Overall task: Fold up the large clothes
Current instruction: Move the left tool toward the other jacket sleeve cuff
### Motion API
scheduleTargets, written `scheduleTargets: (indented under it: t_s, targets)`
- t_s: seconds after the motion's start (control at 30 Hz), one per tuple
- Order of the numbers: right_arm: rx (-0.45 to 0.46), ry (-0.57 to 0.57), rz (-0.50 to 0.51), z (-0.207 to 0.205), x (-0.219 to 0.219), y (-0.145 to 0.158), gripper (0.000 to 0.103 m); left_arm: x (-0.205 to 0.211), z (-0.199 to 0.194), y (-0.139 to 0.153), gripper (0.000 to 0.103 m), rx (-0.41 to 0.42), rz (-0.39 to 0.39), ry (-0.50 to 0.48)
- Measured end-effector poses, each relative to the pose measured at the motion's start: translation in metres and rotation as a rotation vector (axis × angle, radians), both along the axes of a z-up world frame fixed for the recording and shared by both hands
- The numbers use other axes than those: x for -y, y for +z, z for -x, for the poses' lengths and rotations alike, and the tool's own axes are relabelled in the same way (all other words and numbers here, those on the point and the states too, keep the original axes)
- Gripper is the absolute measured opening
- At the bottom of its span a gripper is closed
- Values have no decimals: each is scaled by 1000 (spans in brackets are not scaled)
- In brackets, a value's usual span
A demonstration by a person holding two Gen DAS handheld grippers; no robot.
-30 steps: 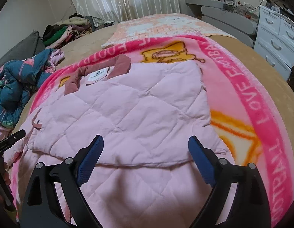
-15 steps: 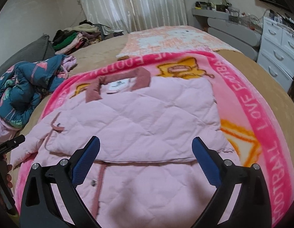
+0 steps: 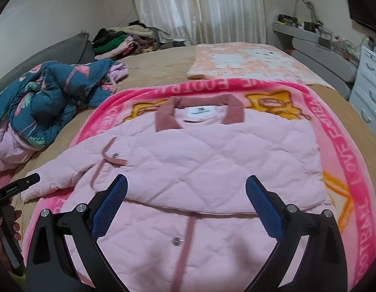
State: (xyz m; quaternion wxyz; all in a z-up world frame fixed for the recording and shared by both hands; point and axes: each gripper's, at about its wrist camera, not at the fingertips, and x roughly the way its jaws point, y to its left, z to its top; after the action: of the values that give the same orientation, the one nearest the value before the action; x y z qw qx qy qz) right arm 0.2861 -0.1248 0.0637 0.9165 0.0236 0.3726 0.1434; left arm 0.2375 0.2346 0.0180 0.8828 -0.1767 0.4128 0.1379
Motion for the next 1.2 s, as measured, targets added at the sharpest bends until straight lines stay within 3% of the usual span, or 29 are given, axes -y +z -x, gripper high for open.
scheduleTargets:
  t_s: [0.43, 0.6, 1.2]
  targets:
    - [33, 172, 39, 10, -108, 6, 97, -65, 38, -8, 94, 9, -10, 124]
    - [34, 239, 45, 17, -146, 4, 97, -85, 50, -10, 94, 13, -57, 188]
    - [16, 446, 136, 44, -256, -25, 97, -155, 73, -67, 94, -24, 170, 358]
